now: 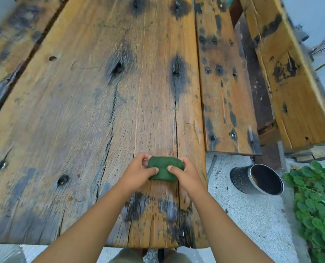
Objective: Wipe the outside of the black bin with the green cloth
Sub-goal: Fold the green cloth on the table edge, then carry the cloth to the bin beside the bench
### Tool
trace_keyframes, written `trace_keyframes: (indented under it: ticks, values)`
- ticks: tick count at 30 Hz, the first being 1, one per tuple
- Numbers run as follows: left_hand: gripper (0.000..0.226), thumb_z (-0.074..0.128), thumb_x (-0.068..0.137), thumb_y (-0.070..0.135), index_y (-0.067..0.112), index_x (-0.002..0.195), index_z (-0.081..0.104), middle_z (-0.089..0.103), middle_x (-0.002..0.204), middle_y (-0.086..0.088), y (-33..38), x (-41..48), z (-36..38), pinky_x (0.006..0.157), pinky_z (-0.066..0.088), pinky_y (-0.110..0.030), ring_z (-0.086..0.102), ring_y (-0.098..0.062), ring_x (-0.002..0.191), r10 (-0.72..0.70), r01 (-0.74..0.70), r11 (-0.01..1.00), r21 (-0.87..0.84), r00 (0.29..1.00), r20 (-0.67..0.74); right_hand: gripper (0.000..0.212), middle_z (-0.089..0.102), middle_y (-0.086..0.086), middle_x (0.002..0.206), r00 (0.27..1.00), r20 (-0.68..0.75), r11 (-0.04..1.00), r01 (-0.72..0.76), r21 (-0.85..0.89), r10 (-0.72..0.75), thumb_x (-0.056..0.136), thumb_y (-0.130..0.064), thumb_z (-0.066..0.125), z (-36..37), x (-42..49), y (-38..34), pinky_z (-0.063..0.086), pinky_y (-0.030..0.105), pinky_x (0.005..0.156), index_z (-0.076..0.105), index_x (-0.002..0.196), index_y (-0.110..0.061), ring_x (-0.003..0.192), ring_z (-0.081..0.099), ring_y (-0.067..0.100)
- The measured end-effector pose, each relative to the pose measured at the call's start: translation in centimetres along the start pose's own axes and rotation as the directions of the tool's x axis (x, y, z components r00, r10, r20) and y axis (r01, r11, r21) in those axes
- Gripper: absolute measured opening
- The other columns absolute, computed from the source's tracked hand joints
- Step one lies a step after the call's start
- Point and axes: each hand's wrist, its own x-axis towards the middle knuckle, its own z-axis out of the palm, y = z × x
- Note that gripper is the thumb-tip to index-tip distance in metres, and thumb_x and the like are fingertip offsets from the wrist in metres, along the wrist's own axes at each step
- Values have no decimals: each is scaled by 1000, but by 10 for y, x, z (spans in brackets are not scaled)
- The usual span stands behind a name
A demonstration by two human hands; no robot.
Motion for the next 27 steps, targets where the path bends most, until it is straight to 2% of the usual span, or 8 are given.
trace_keyframes:
  ticks: [2,4,9,15,20,24,27]
  values:
    - [28,67,87,1,7,113,58,57,95,-9,28,-11,-5,77,59,-34,62,-18,83,40,-40,995,-96,999,-9,17,68,3,98,999,-14,995,43,93,-42,90,-15,70,-8,-9,-26,50,18,60,57,101,-14,81,68,11]
    - [27,66,88,1,7,114,59,61,104,-14,43,-17,-9,88,56,-48,64,-26,93,43,-42,985,-170,999,-1,19,71,7,103,999,6,979,50,196,-53,92,-11,68,-11,-11,-41,54,18,62,57,107,-12,83,72,11]
    - [26,64,91,1,1,115,55,71,107,-22,102,-44,-20,77,60,-43,72,-31,90,122,-112,934,-338,992,9,14,78,0,95,967,24,947,242,213,-253,94,-15,66,-34,-32,-110,59,25,64,59,106,-15,86,76,15]
    - [31,63,92,-1,7,121,59,74,108,-13,139,-65,-30,83,60,-43,72,-29,97,242,-236,926,-294,970,-16,17,78,1,99,917,-1,905,394,162,-399,93,-16,69,-45,-48,-147,61,31,72,64,109,-16,91,75,18]
    - [26,63,92,0,5,117,64,74,108,-15,133,-72,-34,82,60,-43,73,-28,95,244,-242,941,-238,970,-20,16,78,4,103,922,12,911,380,161,-387,93,-15,69,-40,-60,-140,60,44,88,69,110,-15,96,74,20]
    - [25,65,91,3,6,116,65,75,103,-13,130,-65,-22,74,61,-39,74,-27,91,249,-234,949,-211,967,47,14,77,8,104,942,-61,912,334,237,-329,95,-15,68,-48,-72,-121,59,53,87,70,108,-16,98,74,27]
    - [24,67,91,6,4,115,65,75,103,-15,131,-58,7,75,61,-42,74,-29,91,234,-206,961,-183,961,150,17,76,12,108,953,-163,903,297,311,-257,95,-13,67,-67,-83,-96,56,57,91,68,112,-13,101,73,31]
